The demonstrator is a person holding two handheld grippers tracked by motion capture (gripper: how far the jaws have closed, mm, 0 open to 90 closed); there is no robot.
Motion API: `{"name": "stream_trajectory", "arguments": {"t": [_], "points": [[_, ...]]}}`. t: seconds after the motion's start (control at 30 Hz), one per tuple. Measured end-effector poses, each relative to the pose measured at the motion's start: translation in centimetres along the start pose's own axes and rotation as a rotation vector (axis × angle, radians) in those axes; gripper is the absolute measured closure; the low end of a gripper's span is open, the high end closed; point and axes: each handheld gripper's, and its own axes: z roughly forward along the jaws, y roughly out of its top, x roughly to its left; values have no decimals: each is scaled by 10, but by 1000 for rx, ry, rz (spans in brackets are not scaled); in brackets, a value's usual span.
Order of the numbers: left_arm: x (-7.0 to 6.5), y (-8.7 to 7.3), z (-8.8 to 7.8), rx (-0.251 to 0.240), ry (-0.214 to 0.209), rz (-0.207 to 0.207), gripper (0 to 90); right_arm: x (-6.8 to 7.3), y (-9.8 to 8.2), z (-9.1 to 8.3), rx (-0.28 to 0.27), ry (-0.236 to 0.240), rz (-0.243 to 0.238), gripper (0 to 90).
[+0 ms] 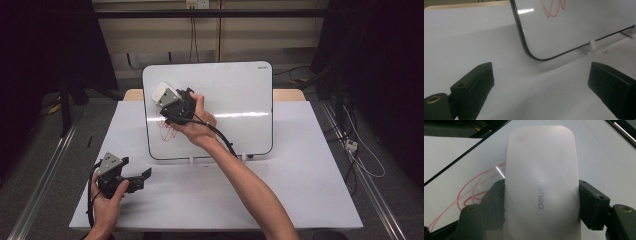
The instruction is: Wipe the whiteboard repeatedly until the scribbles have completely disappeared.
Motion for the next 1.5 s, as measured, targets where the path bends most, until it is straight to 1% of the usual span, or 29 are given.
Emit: {"name": "stream_trajectory", "arguments": {"t": [0.07, 0.17, 0.3, 0.37, 0.53, 0.6, 0.67, 0.73, 0.8, 0.83, 0.9, 0.93, 1.0, 1.2, 1.37, 1.4, 1.5], "points": [[0, 0, 0, 2, 1, 0, 66, 1, -1, -1, -2, 8, -7, 317], [0, 0, 1, 3, -2, 1, 66, 4, -3, -2, -3, 8, -14, 317], [0, 0, 1, 2, -1, -1, 66, 3, -2, -2, 0, 3, -7, 317], [1, 0, 1, 4, -2, 0, 67, 3, -2, -2, 3, 6, -17, 317], [0, 0, 0, 2, -3, 3, 76, 1, -2, -2, 2, 6, -17, 317], [0, 0, 0, -5, -4, 1, 75, 0, -1, -2, -2, -3, -12, 317], [0, -1, 0, -1, -2, 0, 74, -3, 0, -2, -5, -9, -5, 317], [1, -1, -1, 0, -1, 1, 74, -7, 0, -1, -8, -13, 15, 317], [1, -1, -1, 0, -1, 1, 73, -10, 2, 0, -6, -17, 15, 317], [1, -1, -1, -1, 0, 0, 73, -11, 2, 0, 0, -10, 18, 316], [1, -1, -1, 2, -2, 3, 73, -12, 4, 0, 6, -9, 11, 317], [1, -1, 0, 0, -3, 0, 73, -12, 4, 0, 2, -16, 11, 316], [1, -1, 0, 0, -2, 1, 73, -14, 5, 0, -2, -24, 26, 317], [1, -1, 0, 0, 0, -1, 72, -11, 5, 0, -3, -38, 16, 316], [0, -1, 0, 1, -1, 3, 72, -9, 4, 0, -4, -40, 17, 316], [0, -1, 0, 2, -1, 3, 73, -8, 4, 0, -1, -37, 8, 316], [0, -1, 0, -1, -2, 2, 72, -4, 2, -1, 0, -31, 2, 316]]}}
